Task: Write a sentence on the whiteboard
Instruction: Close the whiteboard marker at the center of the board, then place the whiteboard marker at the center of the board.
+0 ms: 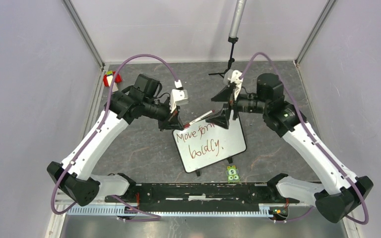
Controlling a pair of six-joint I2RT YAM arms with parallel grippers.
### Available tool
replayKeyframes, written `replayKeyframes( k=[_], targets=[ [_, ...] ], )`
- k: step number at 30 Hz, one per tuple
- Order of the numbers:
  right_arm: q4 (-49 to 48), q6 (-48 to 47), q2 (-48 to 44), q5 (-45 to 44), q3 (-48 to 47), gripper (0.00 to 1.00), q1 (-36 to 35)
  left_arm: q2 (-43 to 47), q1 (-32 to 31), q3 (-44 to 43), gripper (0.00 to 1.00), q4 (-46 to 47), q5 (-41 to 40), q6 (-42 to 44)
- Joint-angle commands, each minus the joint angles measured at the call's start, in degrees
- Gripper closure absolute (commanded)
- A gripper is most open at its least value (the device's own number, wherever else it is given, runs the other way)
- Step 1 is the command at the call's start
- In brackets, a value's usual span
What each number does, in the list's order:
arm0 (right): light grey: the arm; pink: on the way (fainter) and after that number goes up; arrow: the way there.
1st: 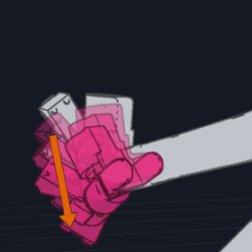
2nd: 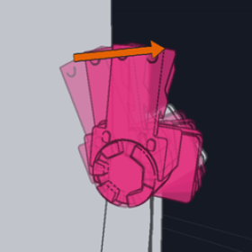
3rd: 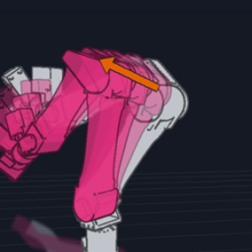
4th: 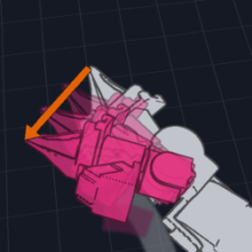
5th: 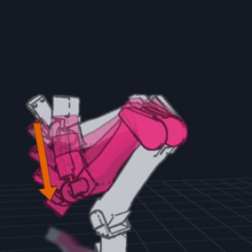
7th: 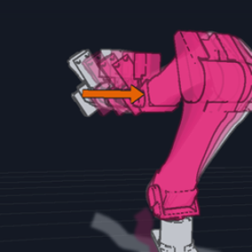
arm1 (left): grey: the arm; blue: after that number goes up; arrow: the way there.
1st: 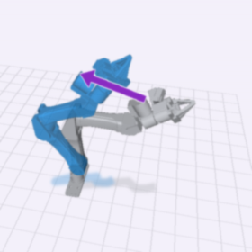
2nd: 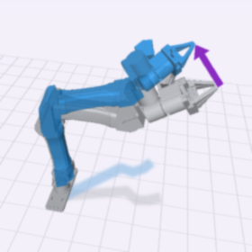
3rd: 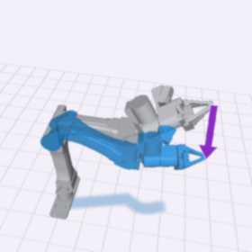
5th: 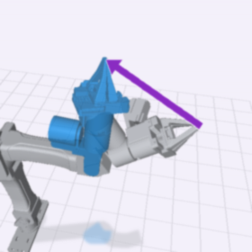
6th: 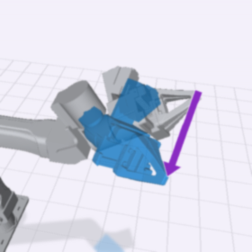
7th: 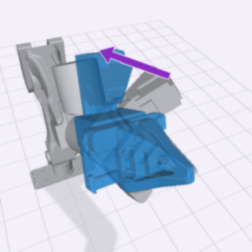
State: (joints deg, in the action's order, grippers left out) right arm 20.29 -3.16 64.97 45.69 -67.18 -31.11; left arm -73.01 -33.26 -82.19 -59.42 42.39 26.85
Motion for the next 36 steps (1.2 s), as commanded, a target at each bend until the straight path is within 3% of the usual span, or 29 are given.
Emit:
replayKeyframes(
  k=[1, 10, 14, 18, 27, 34, 36],
  targets=[
    [0.5, -2.2, -2.8, -5.5, -6.7, 0.02, 2.7, 0.2, 5.9, 1.7, 0.98, 0.8, 2.2, 1.7],
    [6.4, -4.8, -4.7, -10.8, -6.1, 0.02, 7.5, -3.1, 23.6, 4.3, 0.98, 1.5, -1.1, -2.0],
    [8.1, -7.4, -7.4, -11.7, -1.2, 0.02, 8.9, -5.0, 31.7, 7.9, 0.98, 1.4, -7.3, 2.9],
    [10.8, -10.1, -8.5, -12.4, 2.6, 0.02, 10.4, -7.8, 35.3, 14.2, 0.98, 2.5, -14.9, 7.6],
    [13.3, -14.2, -8.0, -10.1, 7.5, 0.02, 16.9, -16.1, 35.8, 25.1, 0.98, 10.8, -20.8, 7.6],
    [14.4, -16.3, -7.7, -8.7, 9.7, 0.02, 20.6, -20.2, 35.7, 28.4, 0.98, 14.3, -22.9, 7.1],
    [14.6, -16.7, -7.6, -8.6, 10.0, 0.02, 21.2, -20.7, 35.7, 28.6, 0.93, 14.4, -23.1, 7.1]
  ],
)
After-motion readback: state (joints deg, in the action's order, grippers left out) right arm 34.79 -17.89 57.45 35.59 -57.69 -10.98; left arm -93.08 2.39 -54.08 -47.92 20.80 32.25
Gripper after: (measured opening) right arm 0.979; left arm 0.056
